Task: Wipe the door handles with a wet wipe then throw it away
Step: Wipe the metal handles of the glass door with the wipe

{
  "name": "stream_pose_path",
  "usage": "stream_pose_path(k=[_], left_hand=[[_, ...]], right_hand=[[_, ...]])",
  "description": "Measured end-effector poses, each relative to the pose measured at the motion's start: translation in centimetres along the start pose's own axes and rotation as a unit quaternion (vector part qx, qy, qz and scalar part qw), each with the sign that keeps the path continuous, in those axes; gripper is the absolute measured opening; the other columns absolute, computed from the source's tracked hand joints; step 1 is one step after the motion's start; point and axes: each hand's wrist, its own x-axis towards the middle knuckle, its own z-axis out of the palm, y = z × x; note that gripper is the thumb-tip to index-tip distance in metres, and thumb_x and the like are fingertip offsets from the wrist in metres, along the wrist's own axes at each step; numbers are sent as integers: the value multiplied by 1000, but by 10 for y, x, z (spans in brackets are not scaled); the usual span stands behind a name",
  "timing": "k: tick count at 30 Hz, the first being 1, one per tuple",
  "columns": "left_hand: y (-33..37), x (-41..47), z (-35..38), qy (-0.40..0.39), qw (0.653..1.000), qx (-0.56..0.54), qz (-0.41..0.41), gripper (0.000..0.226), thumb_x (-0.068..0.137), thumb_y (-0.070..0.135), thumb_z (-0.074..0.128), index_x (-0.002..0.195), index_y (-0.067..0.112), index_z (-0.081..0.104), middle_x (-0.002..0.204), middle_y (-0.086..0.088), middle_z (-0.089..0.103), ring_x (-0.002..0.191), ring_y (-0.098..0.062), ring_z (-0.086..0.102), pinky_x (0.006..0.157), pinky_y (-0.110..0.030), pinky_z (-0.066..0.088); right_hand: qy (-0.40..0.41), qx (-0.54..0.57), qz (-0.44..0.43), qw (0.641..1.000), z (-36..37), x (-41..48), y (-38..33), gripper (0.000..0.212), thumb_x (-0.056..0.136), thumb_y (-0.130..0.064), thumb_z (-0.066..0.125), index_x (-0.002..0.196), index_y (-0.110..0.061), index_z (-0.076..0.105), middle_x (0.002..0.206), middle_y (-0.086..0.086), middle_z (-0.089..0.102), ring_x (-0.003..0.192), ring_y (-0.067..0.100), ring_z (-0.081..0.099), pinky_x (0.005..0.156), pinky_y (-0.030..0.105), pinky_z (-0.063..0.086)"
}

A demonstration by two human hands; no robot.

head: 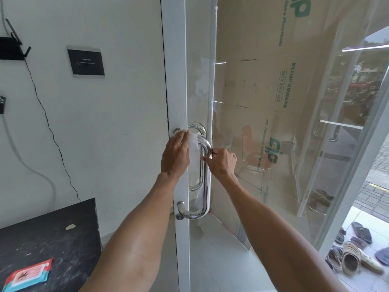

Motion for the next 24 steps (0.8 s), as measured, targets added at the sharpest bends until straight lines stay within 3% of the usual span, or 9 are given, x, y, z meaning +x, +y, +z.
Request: stream_pose_path(k=[4,10,18,24], left_hand=[[-10,3,-8,-3,999,-35,10,42,92,1,51,134,1,53,134,-15,58,122,-33,55,102,-42,49],[-14,6,-22,-33,998,-45,17,41,93,2,52,134,6,55,135,-10,58,126,-25,54,100,-35,48],[-25,7,-35,-62,995,-62,53,38,98,8,48,135,9,54,137,-6,58,131,-21,50,96,-40,52],[-30,5,-39,-45,993,-74,84,33,97,11,51,129,7,60,129,-7,64,125,-23,56,88,-41,56]], right_hand=[[-3,1,8,1000,-1,-3,-5,34,71,-52,75,86,-22,74,73,4,71,73,28,61,91,38,43],[-3,1,22,1000,-4,-8,-9,34,69,-52,77,85,-22,74,69,2,69,70,25,62,86,38,48],[5,4,43,999,-8,-19,-14,29,70,-46,77,84,-21,74,71,7,71,74,31,63,86,39,48],[3,-2,63,998,-8,-24,-16,33,66,-53,78,82,-24,74,67,2,69,71,28,65,81,42,52]])
